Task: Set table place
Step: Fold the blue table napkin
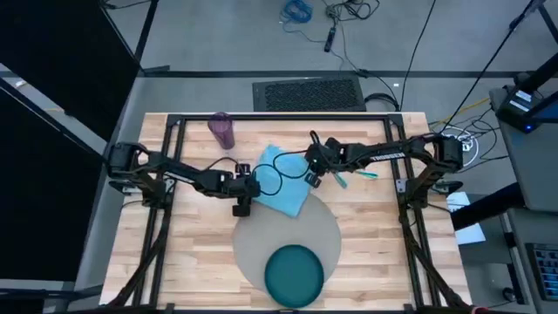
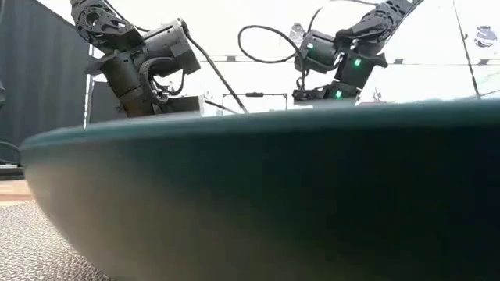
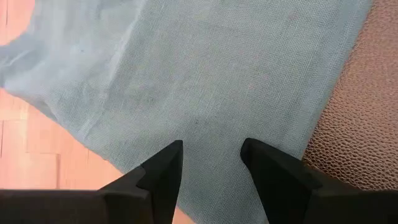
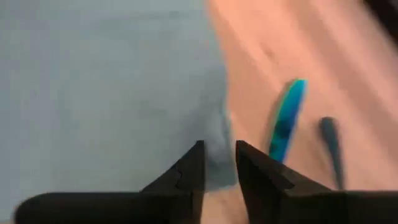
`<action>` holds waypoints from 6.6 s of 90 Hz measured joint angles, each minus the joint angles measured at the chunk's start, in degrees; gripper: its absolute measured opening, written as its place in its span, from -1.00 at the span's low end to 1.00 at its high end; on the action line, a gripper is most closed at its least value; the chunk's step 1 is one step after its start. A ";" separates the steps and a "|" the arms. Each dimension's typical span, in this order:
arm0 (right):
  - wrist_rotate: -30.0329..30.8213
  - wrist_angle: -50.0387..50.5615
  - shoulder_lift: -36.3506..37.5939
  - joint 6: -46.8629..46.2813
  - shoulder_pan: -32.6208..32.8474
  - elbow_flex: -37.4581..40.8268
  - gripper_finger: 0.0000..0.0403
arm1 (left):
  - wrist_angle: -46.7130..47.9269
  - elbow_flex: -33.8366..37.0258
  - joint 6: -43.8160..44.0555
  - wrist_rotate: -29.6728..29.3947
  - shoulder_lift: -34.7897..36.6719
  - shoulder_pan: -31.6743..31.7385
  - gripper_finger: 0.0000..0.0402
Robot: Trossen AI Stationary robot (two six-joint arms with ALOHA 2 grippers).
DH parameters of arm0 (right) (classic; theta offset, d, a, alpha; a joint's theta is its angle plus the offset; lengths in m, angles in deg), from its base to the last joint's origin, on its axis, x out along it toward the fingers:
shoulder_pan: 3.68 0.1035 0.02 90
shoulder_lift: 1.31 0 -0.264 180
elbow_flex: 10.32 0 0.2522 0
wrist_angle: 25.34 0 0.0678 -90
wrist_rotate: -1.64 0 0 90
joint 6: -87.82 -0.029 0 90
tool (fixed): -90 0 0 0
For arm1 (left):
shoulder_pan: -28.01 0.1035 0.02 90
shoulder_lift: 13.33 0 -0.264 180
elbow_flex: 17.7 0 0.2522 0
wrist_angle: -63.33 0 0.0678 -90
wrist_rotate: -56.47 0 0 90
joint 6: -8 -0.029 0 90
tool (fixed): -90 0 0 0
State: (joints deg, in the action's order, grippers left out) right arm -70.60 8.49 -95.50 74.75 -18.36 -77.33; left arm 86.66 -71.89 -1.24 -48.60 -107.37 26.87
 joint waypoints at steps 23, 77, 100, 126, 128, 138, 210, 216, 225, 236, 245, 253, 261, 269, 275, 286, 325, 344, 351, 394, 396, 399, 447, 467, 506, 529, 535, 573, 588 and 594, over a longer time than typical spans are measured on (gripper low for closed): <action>-0.04 0.21 0.00 0.25 0.00 -0.42 -0.11 | -0.04 -0.09 0.03 -0.12 0.00 -0.16 -0.15; -10.53 -0.45 -0.88 -2.99 15.32 -9.16 -0.07 | 9.98 -3.07 -7.62 -4.69 17.13 -2.45 -0.15; -9.10 -4.29 -5.72 -7.36 19.78 -9.10 -0.07 | 11.51 0.65 -7.86 0.82 15.56 -4.10 -0.15; -9.34 -5.49 -9.88 -10.43 20.02 -9.09 -0.07 | 9.09 2.49 -8.17 -0.36 12.94 -4.25 -0.15; -9.79 -5.64 -9.86 -10.84 20.02 -9.09 -0.07 | 8.98 2.49 -8.15 -0.42 12.90 -4.25 -0.15; -12.01 -5.62 -9.84 -12.80 20.64 -9.09 -0.07 | 9.25 2.47 -8.19 -0.41 12.06 -4.31 -0.15; -11.15 -9.32 -15.47 -18.12 24.93 -9.20 -0.07 | 8.81 2.43 -8.67 -3.58 9.68 -4.25 -0.15; -11.12 -9.29 -15.50 -18.46 25.01 -9.20 -0.07 | 8.80 2.40 -8.66 -3.43 9.59 -4.25 -0.15; -11.11 -9.22 -15.54 -18.50 25.03 -9.20 -0.07 | 8.91 2.40 -8.20 -3.28 8.77 -4.25 -0.15; -10.56 -9.02 -15.56 -18.60 25.12 -9.20 -0.07 | 8.75 2.38 -7.60 -2.74 6.32 -4.25 -0.15; -10.24 -8.95 -15.58 -18.64 25.20 -9.20 -0.07 | 8.03 2.21 -7.63 -2.97 4.49 -4.25 -0.15; -10.24 -8.85 -15.58 -18.67 25.28 -9.20 -0.07 | 7.49 2.21 -7.67 -3.56 3.66 -4.29 -0.16; -10.19 -8.55 -15.58 -18.89 25.31 -9.20 -0.09 | 7.43 2.21 -7.67 -3.54 3.61 -4.31 -0.23; -10.11 -8.08 -15.58 -19.02 25.29 -9.20 -0.18 | 7.50 2.23 -7.65 -3.08 3.67 -4.31 -0.39; -9.96 -7.91 -15.59 -19.03 25.29 -9.20 -0.28 | 7.52 2.23 -7.64 -2.58 3.67 -4.33 -0.55; -9.93 -7.71 -15.61 -19.07 25.28 -9.18 -0.50 | 7.49 2.27 -7.64 -1.53 3.64 -4.36 -0.90; -10.29 -8.12 -15.06 -16.46 25.29 -9.08 -0.99 | 5.35 2.25 -7.60 -9.57 3.63 -5.39 -1.00; -8.98 -6.08 -9.90 -15.19 25.38 -8.94 -1.00 | 5.66 0.93 -7.63 -12.82 4.96 -6.03 -1.00; -7.24 -4.75 -7.53 -14.70 25.37 -8.94 -1.00 | 5.73 0.90 -7.64 -14.88 6.41 -6.28 -1.00; -4.16 -4.92 8.46 -8.03 25.33 -11.14 -1.00 | 3.70 0.76 -7.62 -27.64 28.04 -10.04 -1.00; -4.20 -4.94 8.66 -7.59 25.34 -11.84 -1.00 | 3.71 0.76 -7.63 -28.13 29.17 -10.48 -1.00; -4.25 -4.94 8.72 -6.86 25.48 -13.22 -1.00 | 3.78 0.76 -7.64 -28.80 30.63 -11.19 -1.00; -4.59 4.29 4.83 -10.68 26.12 -28.44 -1.00 | 5.13 0.74 -7.57 -43.30 39.89 -25.77 -1.00; -6.51 6.63 2.64 -15.28 26.64 -28.35 -1.00 | 6.25 0.72 -4.76 -43.93 39.89 -27.44 -1.00; -5.75 14.10 2.58 -14.91 22.69 -28.37 -1.00 | 9.43 -0.51 5.94 -38.26 36.44 -28.11 -1.00; -5.53 20.36 2.58 -8.92 16.38 -28.44 -1.00 | 17.20 -6.39 5.84 -37.01 32.66 -20.01 -1.00; -5.29 20.50 2.54 -6.48 14.76 -28.44 -1.00 | 17.26 -6.14 5.23 -32.79 31.19 -14.91 -1.00; -7.50 20.28 2.42 4.84 2.59 -24.05 -1.00 | 7.03 -5.51 -9.28 -20.53 17.92 6.66 -1.00; -10.16 16.62 2.47 8.26 -2.08 -20.91 -1.00 | 1.37 -5.51 -13.49 -16.15 14.45 11.88 -1.00; -11.06 14.53 2.45 8.99 -3.79 -18.91 -1.00 | 0.12 -5.49 -13.88 -14.68 13.51 13.76 -1.00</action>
State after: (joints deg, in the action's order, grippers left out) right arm -81.67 23.02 -93.06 83.74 -22.15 -96.24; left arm 86.77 -77.38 -15.12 -63.28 -93.86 40.63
